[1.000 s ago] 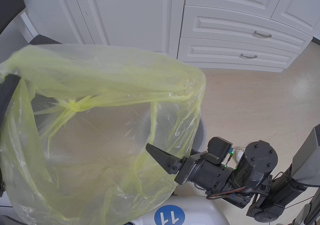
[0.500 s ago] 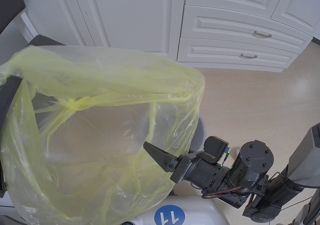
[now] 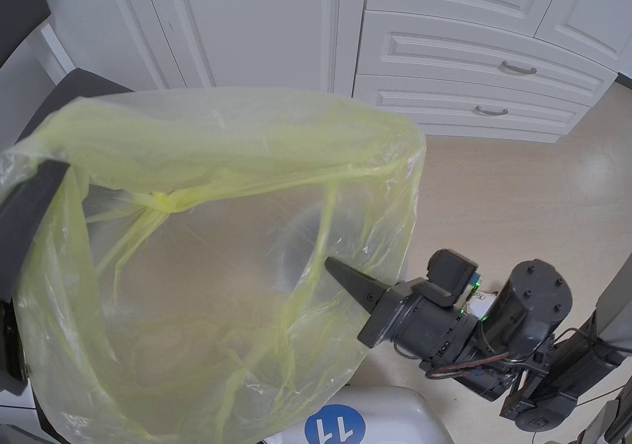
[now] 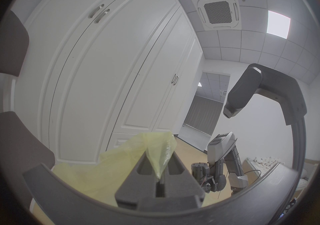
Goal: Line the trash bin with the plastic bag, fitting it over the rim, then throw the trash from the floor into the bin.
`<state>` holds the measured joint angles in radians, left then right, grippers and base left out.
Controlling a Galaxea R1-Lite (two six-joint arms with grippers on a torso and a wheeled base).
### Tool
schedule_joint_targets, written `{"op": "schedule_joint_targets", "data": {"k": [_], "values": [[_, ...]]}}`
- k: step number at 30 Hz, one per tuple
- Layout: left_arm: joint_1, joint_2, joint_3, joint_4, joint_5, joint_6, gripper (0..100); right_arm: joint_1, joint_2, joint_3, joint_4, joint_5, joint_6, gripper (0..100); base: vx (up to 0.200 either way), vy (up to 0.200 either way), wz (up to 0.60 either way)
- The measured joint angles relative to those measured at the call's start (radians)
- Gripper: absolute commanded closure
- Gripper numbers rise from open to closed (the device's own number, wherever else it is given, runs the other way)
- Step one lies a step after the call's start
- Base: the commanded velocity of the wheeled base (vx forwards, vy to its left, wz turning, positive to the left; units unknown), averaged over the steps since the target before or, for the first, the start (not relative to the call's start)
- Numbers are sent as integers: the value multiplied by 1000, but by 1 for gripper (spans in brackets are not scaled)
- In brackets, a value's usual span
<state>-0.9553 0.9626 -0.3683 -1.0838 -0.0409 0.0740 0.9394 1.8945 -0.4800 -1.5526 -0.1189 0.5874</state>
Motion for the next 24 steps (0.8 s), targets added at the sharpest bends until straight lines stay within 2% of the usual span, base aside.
{"op": "schedule_joint_targets", "data": {"k": [4,7,17,24], "values": [[3,24,1,2,2,-18,100,-23,-59,11,11,3,-71,100,0,0,0],[6,41,2,2,5,-29,100,-37,-110,10,110,2,-91,100,0,0,0],[15,143,7,0,18,-81,100,-70,-367,-87,756,-46,-126,100,0,0,0],[19,286,0,-72,77,-147,100,-80,-600,-169,1200,-89,-216,100,0,0,0]]}}
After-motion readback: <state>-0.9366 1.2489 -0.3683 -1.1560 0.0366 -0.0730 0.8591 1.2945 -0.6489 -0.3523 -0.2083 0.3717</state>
